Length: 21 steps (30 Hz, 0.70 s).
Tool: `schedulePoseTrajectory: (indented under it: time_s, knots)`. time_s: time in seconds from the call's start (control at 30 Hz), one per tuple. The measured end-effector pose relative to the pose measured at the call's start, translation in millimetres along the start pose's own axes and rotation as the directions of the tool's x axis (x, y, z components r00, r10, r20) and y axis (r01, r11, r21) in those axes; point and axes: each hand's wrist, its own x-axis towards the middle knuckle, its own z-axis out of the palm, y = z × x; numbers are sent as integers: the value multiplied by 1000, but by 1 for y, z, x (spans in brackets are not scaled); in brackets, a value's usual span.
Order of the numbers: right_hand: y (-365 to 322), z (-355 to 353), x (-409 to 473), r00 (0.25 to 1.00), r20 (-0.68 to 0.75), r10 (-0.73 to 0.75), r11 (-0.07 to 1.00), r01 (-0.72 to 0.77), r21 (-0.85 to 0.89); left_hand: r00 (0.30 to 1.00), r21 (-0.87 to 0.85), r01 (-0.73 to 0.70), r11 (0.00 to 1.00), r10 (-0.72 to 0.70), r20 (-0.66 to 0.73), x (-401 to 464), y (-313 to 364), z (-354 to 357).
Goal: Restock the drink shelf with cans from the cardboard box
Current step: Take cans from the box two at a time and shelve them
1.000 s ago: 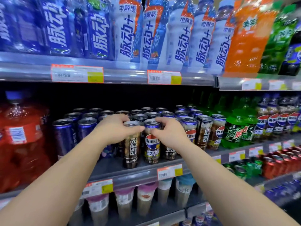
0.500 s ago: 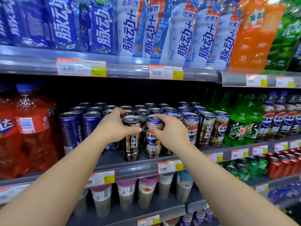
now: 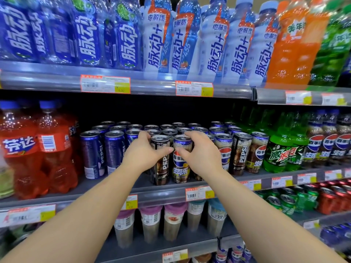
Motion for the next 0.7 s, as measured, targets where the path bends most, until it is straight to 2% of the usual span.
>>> schedulePoseTrajectory:
  time_s: [0.1, 0.27, 0.47, 0.6, 0.7]
  knots:
    - [-9, -5, -3, 999, -33, -36, 998, 38, 59, 1000, -46, -12, 999, 12, -18, -7, -6, -8]
    - [-37, 6, -7, 993, -31, -111, 987, 114, 116, 993, 25, -3, 1000, 6, -119, -27, -17, -42]
    - [-98, 56, -22, 963, -16, -269, 957, 269, 108, 982, 164, 86, 983, -56, -178, -61, -76, -98]
    - [-150, 97, -49, 945, 37, -325, 927, 310, 213, 950, 291, 88, 953, 8, -313, -100, -128, -143]
    - [-201, 121, -75, 914, 73, -400, 887, 366, 280, 946, 459, 115, 881, 44, -322, -132, -177, -185]
